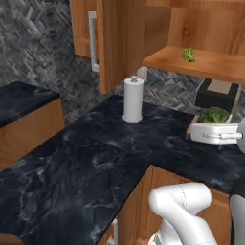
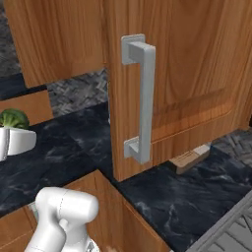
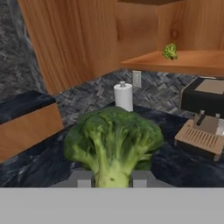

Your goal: Pick the broccolis from the cabinet and place them in one bowl. Pick the banana from the sink and place it in the other bowl.

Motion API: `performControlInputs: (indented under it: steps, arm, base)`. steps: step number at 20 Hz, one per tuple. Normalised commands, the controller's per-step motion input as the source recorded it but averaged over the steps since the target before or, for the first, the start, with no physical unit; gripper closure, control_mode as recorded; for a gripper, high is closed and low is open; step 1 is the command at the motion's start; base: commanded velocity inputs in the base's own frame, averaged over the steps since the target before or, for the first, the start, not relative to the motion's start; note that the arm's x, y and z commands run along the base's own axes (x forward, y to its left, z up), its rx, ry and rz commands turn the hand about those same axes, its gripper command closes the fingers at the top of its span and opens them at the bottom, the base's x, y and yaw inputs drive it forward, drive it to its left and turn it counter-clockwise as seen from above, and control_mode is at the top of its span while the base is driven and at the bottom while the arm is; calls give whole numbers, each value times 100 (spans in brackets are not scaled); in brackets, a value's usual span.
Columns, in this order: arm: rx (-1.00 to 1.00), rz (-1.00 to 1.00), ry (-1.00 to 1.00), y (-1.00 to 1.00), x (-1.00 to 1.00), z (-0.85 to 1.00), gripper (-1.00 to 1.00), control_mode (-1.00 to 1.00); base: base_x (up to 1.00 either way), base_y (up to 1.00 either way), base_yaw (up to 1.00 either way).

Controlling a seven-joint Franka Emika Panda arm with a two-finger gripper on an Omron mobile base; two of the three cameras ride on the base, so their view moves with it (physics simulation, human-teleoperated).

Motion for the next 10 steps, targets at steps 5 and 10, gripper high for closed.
performControlInputs:
  steps: [5,10]
  arm:
    - [0,0,0,0,0,0,100,100]
    - [0,0,0,0,0,0,100,100]
  base:
    - [-14,21,48]
    - [-20,31,45]
